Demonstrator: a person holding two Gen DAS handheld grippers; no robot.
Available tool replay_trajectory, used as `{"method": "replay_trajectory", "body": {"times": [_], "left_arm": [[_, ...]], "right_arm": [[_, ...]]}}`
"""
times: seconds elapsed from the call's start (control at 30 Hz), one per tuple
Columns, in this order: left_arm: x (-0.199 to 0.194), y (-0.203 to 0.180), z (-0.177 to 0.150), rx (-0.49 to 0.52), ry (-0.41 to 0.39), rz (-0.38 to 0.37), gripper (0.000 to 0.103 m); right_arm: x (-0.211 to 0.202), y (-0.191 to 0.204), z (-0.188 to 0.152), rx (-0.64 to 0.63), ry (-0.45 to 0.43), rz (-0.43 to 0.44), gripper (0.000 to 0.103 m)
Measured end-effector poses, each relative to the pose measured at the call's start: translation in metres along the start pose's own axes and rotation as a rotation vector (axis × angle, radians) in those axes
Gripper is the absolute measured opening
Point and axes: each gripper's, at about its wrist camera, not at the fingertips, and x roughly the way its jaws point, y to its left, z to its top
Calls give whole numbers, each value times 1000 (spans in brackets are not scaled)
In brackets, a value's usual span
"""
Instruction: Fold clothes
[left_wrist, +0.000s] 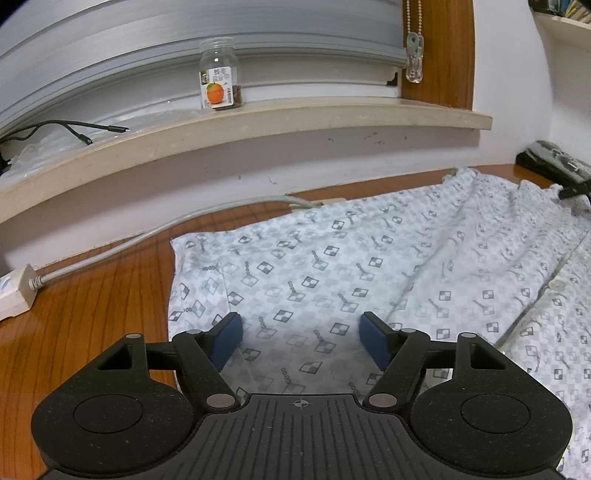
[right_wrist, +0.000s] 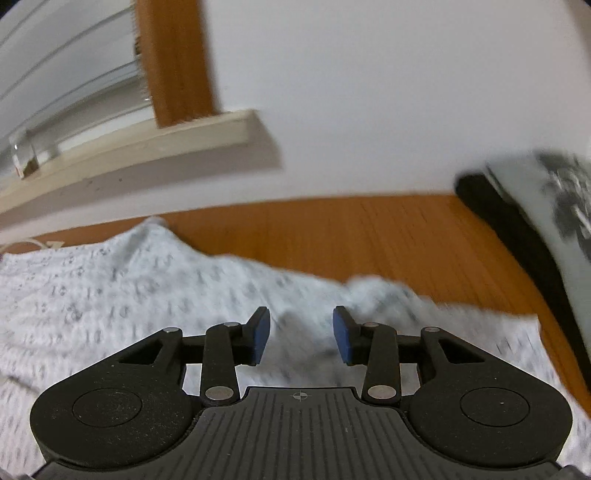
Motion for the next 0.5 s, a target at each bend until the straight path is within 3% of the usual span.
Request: {"method": "replay_trajectory", "body": {"times": [0.27,0.3,0.33,0.5], "left_arm": [[0,-1,1,2,-1,6,75],[0,-1,1,1,-1,6,75],[0,-1,1,1,-1,7,75],[0,0,1,-1,1,15,79]], "right_arm": [[-5,-35,-13,149,-17,49,38],[-4,-36,-11,164,-27,62,34],[-3,-36,-10,168,-31,80,5],[-35,-46,-9,200,-127,97,3]]}}
